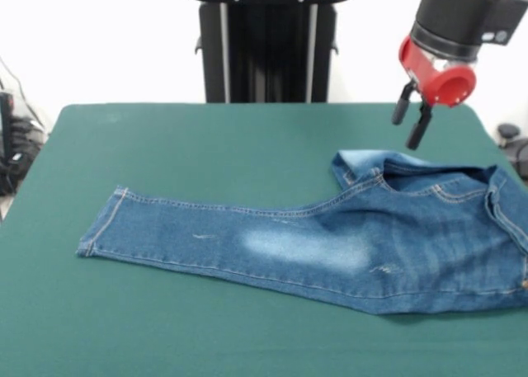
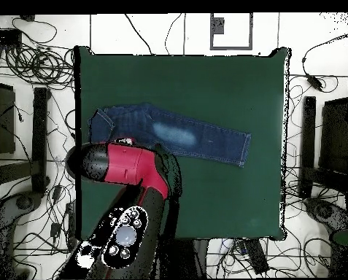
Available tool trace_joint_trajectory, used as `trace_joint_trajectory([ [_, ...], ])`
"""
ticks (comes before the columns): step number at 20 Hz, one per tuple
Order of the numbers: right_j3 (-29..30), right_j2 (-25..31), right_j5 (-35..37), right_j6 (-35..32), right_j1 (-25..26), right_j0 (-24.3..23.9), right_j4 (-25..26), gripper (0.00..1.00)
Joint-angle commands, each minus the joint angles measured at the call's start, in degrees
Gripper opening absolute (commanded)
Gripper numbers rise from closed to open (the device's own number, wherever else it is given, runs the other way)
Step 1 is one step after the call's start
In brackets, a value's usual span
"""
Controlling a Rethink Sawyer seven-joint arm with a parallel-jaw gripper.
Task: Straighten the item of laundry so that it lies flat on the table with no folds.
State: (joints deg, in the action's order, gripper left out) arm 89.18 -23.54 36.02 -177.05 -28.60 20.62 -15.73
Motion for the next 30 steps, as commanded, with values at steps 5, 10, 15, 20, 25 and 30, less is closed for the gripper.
trace_joint_trajectory([
  [5,2.9,7.0,-8.1,-7.6,7.5,0.9,-2.4,1.00],
  [10,3.7,7.4,-11.4,-6.5,8.6,0.1,-2.0,1.00],
  [15,5.0,7.8,-15.9,-5.4,10.0,-1.1,-1.1,1.00],
  [20,7.1,8.2,-18.2,-4.6,9.6,-1.8,-0.6,1.00],
  [25,9.1,8.7,-20.2,-4.3,9.3,-2.4,-0.3,1.00],
  [30,10.6,8.7,-22.8,-2.8,9.1,-3.4,1.4,1.00],
])
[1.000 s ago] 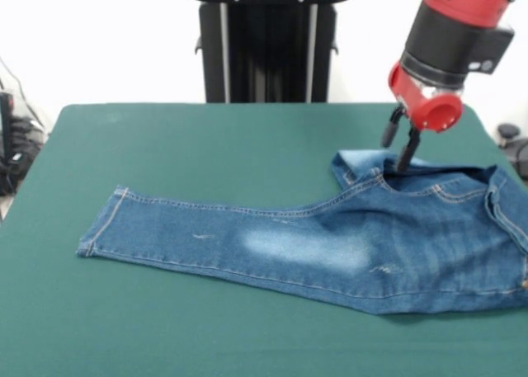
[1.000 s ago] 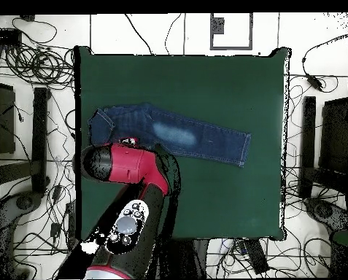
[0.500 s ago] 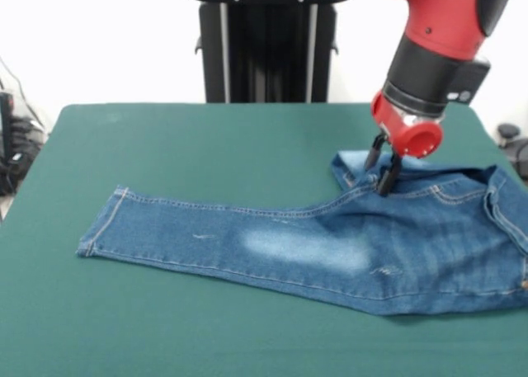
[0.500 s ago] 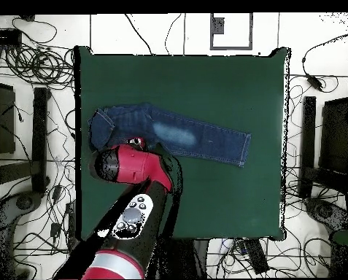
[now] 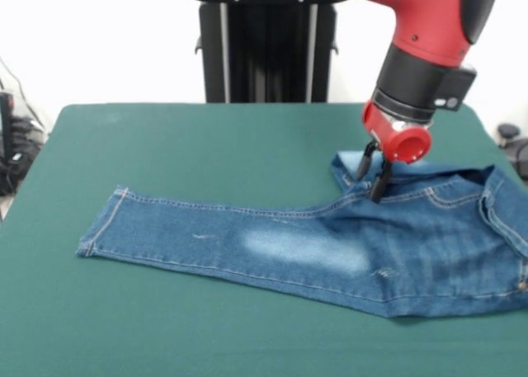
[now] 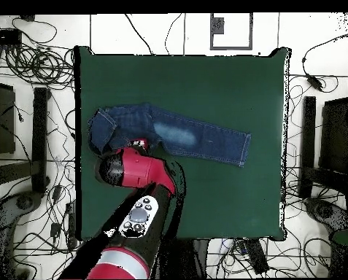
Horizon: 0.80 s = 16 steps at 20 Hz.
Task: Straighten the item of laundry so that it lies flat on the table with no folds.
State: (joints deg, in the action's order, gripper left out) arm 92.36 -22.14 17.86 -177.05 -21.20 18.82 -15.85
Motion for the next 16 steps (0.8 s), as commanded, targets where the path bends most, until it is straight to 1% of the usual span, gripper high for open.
trace_joint_trajectory([
  [1,6.6,6.1,-4.7,-2.6,2.3,-1.3,2.0,1.00],
  [2,6.6,5.3,-5.4,-2.7,2.6,-0.9,2.1,0.00],
  [6,5.0,1.7,-6.7,-4.2,4.4,1.7,1.9,0.00],
  [16,5.8,2.1,-9.8,-2.6,4.1,0.9,2.6,0.00],
])
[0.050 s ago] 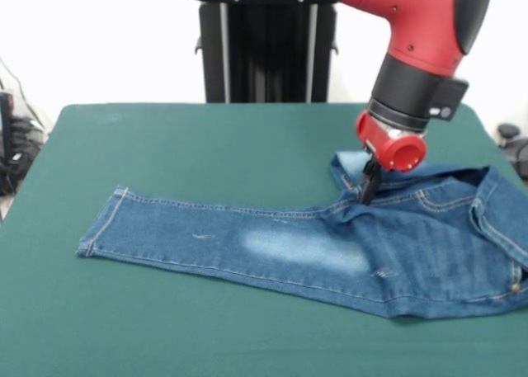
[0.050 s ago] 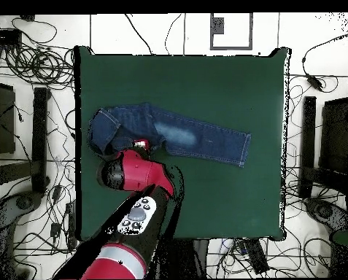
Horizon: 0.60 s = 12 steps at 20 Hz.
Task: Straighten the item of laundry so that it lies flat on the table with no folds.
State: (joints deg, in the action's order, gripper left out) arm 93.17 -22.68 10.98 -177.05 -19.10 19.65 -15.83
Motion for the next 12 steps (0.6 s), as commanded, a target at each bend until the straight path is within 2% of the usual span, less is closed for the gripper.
trace_joint_trajectory([
  [1,5.2,2.8,-3.0,-2.5,1.8,-0.1,2.6,0.00],
  [5,6.4,3.9,-3.2,-1.7,0.6,-1.2,3.8,0.00],
  [9,8.9,5.3,-3.7,0.9,-1.4,-3.8,7.0,0.00],
  [11,9.9,2.9,-4.4,0.2,-1.9,-3.4,8.0,0.00],
  [12,11.4,4.8,-4.7,1.0,-3.3,-5.4,9.1,0.00],
])
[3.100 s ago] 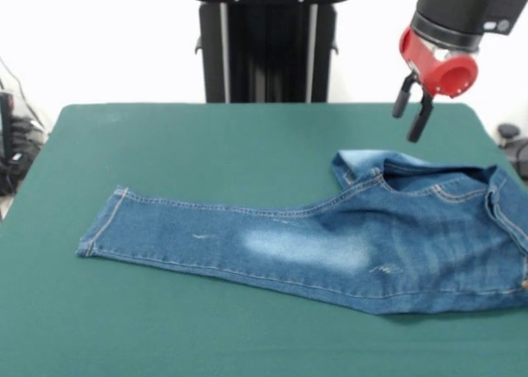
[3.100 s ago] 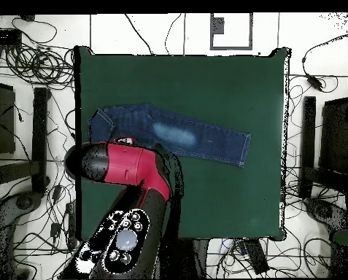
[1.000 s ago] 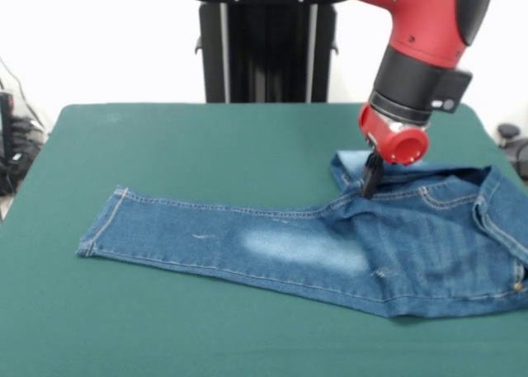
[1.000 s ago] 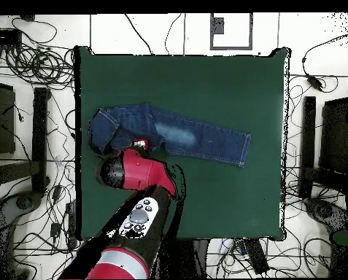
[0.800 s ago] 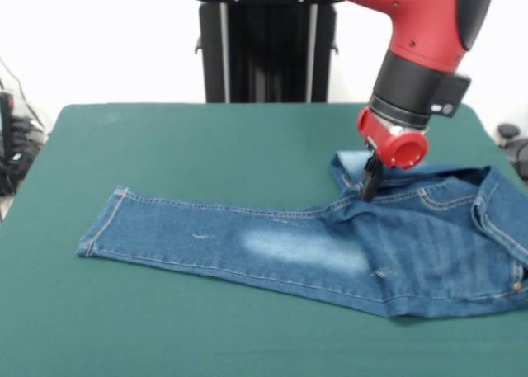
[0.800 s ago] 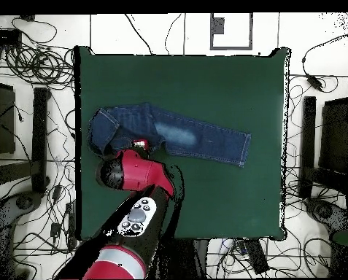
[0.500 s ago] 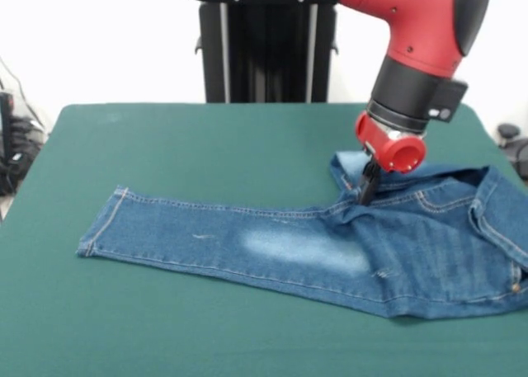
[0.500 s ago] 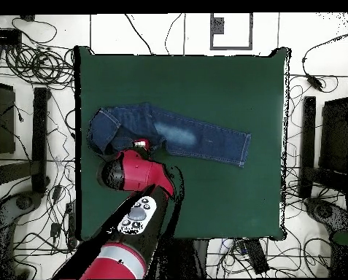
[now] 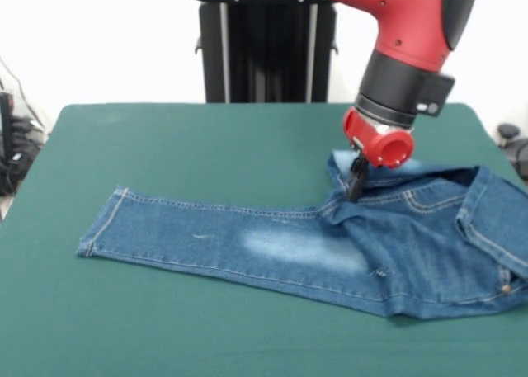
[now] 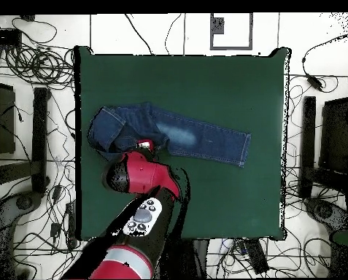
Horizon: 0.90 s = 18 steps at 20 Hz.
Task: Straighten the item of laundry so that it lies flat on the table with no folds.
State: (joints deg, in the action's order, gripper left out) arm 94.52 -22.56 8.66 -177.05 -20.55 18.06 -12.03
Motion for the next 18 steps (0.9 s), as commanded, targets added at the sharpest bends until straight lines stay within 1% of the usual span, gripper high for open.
trace_joint_trajectory([
  [1,10.8,5.2,-2.4,1.5,-2.6,-4.7,6.1,0.00],
  [4,12.5,6.6,-2.5,2.4,-4.6,-7.3,8.6,0.00],
  [6,12.7,7.0,-2.7,2.3,-5.0,-8.1,9.9,0.00],
  [14,11.7,7.4,-2.7,0.7,-4.4,-8.4,12.2,0.00],
  [18,10.9,7.3,-2.7,0.0,-3.7,-8.2,12.5,0.00],
])
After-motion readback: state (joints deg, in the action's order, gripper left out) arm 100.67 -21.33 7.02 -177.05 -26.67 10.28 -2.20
